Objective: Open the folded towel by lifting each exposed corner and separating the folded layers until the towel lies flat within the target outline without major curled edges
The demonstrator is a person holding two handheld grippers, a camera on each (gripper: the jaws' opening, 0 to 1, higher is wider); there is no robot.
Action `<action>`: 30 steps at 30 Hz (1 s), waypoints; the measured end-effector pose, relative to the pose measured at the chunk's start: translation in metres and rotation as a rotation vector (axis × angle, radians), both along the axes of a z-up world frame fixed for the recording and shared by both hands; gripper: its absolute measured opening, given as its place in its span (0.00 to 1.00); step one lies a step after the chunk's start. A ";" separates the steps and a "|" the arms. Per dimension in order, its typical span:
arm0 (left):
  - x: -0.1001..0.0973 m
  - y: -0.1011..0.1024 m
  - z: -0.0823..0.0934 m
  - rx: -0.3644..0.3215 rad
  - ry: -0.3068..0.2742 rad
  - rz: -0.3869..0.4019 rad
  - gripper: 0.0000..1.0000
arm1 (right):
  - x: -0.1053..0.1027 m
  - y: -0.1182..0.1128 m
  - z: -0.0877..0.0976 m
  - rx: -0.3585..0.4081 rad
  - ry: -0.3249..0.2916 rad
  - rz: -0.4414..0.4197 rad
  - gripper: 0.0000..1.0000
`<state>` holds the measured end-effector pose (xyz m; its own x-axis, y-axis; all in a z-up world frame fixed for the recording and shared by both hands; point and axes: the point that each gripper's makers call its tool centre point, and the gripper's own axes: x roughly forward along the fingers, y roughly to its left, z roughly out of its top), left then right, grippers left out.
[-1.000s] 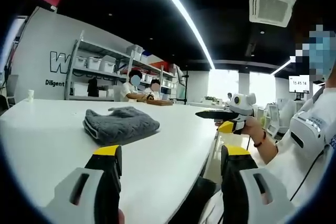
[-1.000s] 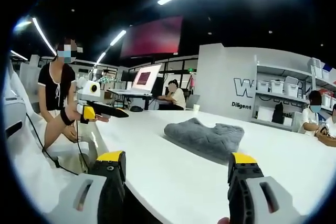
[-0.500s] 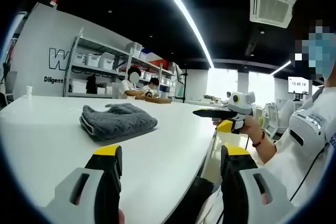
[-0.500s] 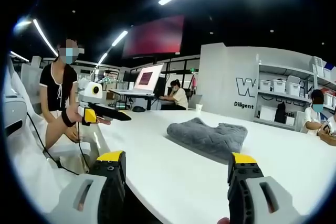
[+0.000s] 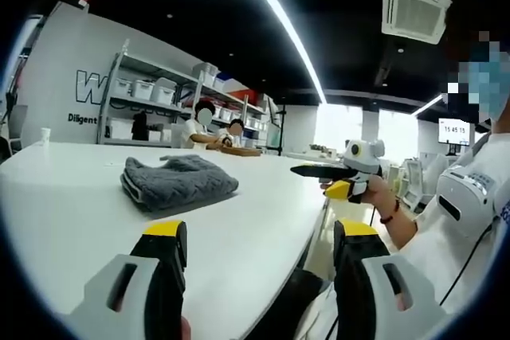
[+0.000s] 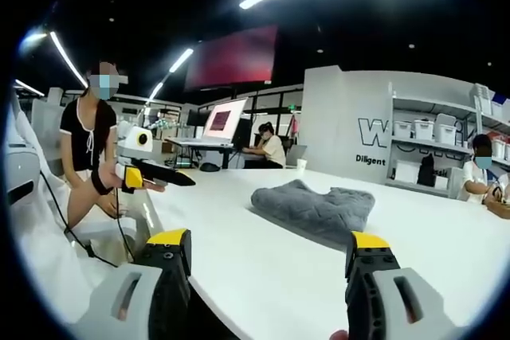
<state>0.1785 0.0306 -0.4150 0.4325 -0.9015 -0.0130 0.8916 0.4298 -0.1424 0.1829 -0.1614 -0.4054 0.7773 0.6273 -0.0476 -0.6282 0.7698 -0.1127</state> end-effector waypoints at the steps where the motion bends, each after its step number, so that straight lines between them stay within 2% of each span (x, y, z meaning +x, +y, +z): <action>1: 0.000 0.000 0.001 -0.003 -0.002 0.000 0.74 | 0.000 0.000 -0.001 0.003 0.006 0.001 0.78; 4: 0.001 0.001 0.003 -0.007 -0.008 0.006 0.74 | 0.001 -0.001 0.001 -0.006 -0.001 -0.005 0.78; 10: 0.006 0.004 -0.001 0.009 -0.004 0.016 0.73 | 0.001 -0.013 0.016 0.014 -0.049 -0.027 0.79; 16: 0.009 0.005 0.001 0.009 -0.012 0.018 0.73 | 0.004 -0.014 0.016 -0.003 -0.042 -0.029 0.78; 25: 0.018 0.012 0.006 -0.012 -0.016 0.041 0.72 | 0.006 -0.016 0.026 -0.007 -0.058 -0.039 0.78; 29: 0.026 0.017 0.008 -0.016 -0.012 0.060 0.73 | 0.006 -0.014 0.036 0.044 -0.068 -0.012 0.76; 30: 0.027 0.017 0.010 -0.022 -0.012 0.058 0.73 | 0.008 -0.015 0.036 0.037 -0.070 -0.018 0.77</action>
<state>0.2055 0.0476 -0.4049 0.4843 -0.8748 0.0120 0.8668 0.4780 -0.1420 0.1906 -0.1765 -0.3694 0.7888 0.6139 0.0299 -0.6062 0.7851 -0.1273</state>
